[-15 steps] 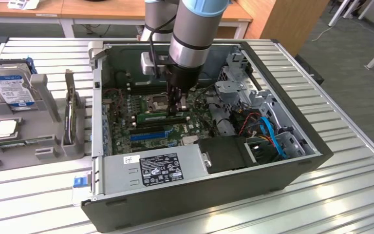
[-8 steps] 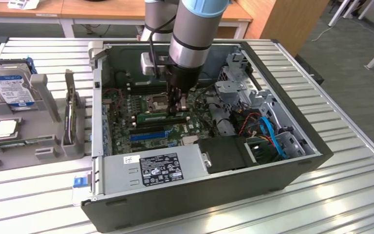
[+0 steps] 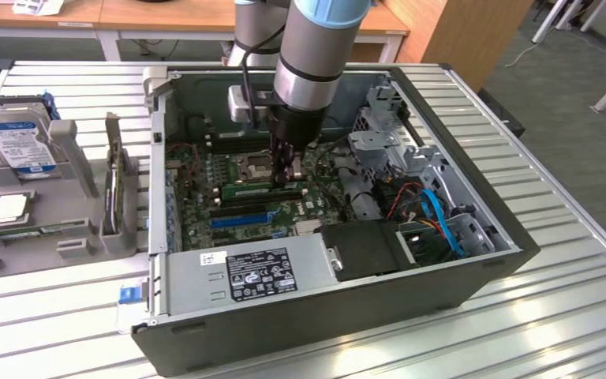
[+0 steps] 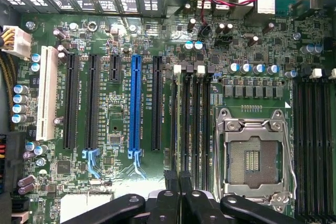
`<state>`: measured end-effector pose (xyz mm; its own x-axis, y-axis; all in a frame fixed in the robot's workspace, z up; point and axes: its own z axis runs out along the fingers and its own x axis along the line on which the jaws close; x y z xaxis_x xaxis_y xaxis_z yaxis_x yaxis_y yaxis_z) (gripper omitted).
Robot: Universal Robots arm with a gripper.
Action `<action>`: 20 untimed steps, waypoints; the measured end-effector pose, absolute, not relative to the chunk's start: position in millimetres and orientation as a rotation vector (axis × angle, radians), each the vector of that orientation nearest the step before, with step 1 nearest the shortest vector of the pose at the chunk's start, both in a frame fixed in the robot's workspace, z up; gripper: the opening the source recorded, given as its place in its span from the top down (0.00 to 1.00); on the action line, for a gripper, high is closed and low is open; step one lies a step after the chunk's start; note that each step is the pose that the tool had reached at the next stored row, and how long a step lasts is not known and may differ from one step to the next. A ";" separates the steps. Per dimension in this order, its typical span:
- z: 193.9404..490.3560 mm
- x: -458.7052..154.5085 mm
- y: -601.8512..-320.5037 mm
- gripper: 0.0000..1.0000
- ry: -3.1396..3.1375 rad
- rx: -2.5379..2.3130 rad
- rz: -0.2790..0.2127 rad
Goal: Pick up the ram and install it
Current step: 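Insert the ram into the slot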
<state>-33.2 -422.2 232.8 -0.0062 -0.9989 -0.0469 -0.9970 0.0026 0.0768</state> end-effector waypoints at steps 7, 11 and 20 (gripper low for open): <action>233.4 -33.3 -423.0 0.88 -2.209 2.199 -0.136; 233.4 -33.3 -423.6 0.88 -2.209 2.200 -0.136; 232.4 -33.3 -423.8 0.88 -2.210 2.200 -0.136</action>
